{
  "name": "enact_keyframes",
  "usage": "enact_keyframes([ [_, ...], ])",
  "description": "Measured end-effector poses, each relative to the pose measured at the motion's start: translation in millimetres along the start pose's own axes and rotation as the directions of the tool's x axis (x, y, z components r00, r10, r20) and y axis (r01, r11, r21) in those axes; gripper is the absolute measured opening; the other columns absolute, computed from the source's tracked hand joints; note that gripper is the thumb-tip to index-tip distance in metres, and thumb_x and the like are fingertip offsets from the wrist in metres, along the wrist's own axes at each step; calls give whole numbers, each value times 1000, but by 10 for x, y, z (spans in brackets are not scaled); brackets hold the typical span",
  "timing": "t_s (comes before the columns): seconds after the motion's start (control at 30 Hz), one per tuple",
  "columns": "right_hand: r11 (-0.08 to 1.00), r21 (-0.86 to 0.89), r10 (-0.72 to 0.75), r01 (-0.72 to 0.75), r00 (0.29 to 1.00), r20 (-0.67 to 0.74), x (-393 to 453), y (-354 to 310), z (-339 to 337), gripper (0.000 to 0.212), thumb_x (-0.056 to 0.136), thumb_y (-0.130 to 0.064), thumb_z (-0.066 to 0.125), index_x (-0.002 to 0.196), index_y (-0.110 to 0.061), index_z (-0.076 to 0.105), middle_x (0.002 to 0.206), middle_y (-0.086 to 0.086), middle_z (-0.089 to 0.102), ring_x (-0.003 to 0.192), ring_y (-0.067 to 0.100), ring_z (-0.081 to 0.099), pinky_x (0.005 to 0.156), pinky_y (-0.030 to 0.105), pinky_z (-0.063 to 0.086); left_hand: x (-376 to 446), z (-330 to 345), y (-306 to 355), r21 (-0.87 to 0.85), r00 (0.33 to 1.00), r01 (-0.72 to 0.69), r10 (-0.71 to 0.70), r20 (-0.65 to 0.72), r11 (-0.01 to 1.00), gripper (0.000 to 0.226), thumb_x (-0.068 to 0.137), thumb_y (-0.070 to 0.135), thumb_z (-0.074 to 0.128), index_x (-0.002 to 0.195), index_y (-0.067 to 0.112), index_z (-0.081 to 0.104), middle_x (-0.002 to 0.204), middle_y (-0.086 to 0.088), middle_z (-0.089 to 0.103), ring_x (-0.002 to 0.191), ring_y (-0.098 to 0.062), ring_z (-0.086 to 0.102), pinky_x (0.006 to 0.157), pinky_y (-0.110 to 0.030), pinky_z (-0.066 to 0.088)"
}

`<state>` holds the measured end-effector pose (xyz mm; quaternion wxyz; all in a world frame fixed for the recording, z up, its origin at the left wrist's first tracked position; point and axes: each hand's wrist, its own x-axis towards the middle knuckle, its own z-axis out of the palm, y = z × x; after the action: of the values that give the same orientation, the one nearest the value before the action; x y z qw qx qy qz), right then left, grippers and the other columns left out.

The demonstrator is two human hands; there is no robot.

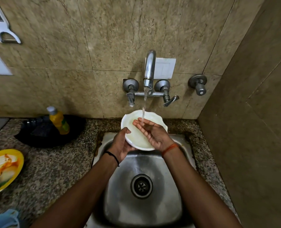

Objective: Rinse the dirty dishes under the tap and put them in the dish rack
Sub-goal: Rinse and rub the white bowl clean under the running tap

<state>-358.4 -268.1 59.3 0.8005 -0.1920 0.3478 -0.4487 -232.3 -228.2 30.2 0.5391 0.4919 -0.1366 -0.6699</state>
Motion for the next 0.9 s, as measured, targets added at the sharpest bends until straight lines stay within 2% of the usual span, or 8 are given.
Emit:
enact_keyframes([
  [0.17, 976, -216, -42, 20, 994, -101, 110, 63, 110, 11, 94, 2, 55, 90, 8, 64, 76, 15, 73, 62, 18, 73, 62, 23, 60, 7, -136, -15, 36, 999, 14, -12, -53, 999, 39, 88, 17, 50, 124, 5, 57, 110, -20, 67, 103, -36, 62, 91, -56, 50],
  [0.37, 907, -414, -173, 70, 961, -216, 174, -93, -62, 33, 97, 10, 29, 122, 11, 51, 102, 20, 65, 75, 16, 71, 74, 26, 57, 28, -247, -6, 97, 990, -17, 30, -135, 995, 36, 90, 23, 58, 123, 9, 57, 115, -18, 66, 104, -36, 63, 83, -61, 52],
  [0.47, 850, -508, -302, 137, 918, -256, 132, -218, -172, 36, 94, 12, 39, 126, 4, 51, 109, 14, 62, 101, 24, 62, 89, 31, 50, 48, -180, 2, 179, 989, -33, 59, -139, 983, 34, 90, 25, 60, 122, 14, 57, 112, -15, 67, 98, -35, 65, 72, -54, 57],
  [0.6, 731, -638, -505, 241, 820, -269, 131, -444, -205, 41, 74, -17, 57, 115, -16, 53, 84, 4, 59, 80, 19, 55, 77, 35, 45, 76, 94, 59, 442, 973, -117, 191, -128, 889, 26, 90, 18, 56, 115, 14, 63, 97, -12, 68, 79, -28, 63, 52, -27, 49],
  [0.7, 687, -682, -550, 251, 793, -262, 142, -568, -199, 50, 61, -34, 60, 107, -13, 57, 95, 4, 57, 86, 21, 55, 79, 35, 45, 105, 299, 137, 747, 940, -262, 338, 53, 611, 21, 87, 17, 56, 102, 12, 69, 95, -14, 71, 82, -29, 65, 60, -29, 46],
  [0.77, 660, -698, -576, 278, 783, -233, 147, -620, -162, 26, 78, -25, 66, 101, -13, 66, 94, 3, 67, 90, 24, 63, 85, 40, 51, 120, 413, 196, 908, 920, -297, 344, 189, 295, 22, 86, 19, 54, 98, 8, 69, 95, -15, 71, 88, -31, 65, 69, -31, 46],
  [0.83, 634, -711, -606, 304, 767, -212, 171, -663, -132, 3, 88, -17, 64, 86, -19, 66, 83, -1, 69, 85, 21, 66, 89, 45, 54, 144, 529, 247, 947, 901, -322, 306, 307, 1, 29, 87, 20, 51, 109, 8, 66, 108, -19, 67, 100, -35, 62, 79, -34, 48],
  [0.9, 629, -721, -606, 290, 764, -222, 224, -697, -126, 10, 88, -19, 65, 78, -19, 63, 78, -2, 67, 81, 19, 65, 90, 49, 54, 147, 645, 306, 916, 893, -318, 246, 376, -245, 32, 90, 22, 51, 115, 6, 62, 120, -22, 60, 111, -38, 56, 88, -37, 46],
])
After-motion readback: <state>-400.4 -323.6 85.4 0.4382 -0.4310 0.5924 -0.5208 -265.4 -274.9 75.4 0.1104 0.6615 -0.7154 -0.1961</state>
